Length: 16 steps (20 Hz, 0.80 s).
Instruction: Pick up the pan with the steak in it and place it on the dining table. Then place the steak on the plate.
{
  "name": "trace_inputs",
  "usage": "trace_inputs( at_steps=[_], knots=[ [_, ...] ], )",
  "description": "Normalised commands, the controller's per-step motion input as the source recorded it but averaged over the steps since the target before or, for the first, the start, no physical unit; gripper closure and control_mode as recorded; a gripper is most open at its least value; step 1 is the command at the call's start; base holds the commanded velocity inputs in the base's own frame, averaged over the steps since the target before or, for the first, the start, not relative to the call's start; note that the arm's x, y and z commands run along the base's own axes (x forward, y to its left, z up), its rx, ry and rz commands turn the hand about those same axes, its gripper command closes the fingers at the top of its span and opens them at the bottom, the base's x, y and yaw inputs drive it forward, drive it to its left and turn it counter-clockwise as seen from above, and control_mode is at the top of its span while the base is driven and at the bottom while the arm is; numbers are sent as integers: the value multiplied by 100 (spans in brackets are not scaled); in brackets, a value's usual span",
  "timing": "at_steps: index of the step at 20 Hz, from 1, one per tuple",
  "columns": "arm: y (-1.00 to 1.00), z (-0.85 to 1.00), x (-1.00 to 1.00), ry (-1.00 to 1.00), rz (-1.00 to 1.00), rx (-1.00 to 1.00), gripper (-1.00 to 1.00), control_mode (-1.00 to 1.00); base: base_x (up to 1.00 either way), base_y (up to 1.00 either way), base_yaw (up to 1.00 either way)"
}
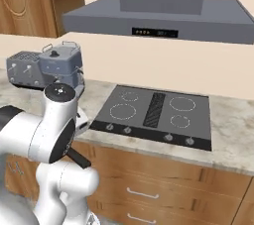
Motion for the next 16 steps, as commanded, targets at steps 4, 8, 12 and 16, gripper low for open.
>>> trace_inputs(
  at_steps=[4, 8, 12, 16],
  knots=[
    [0, 0, 0, 0, 0, 0, 100, 100, -17, -2, 49],
    [0, 0, 0, 0, 0, 0, 100, 100, -13, -1, 50],
    [0, 0, 0, 0, 0, 0, 100, 100, -6, 0, 50],
    [0, 0, 0, 0, 0, 0, 100, 100, -3, 0, 50]
  ],
)
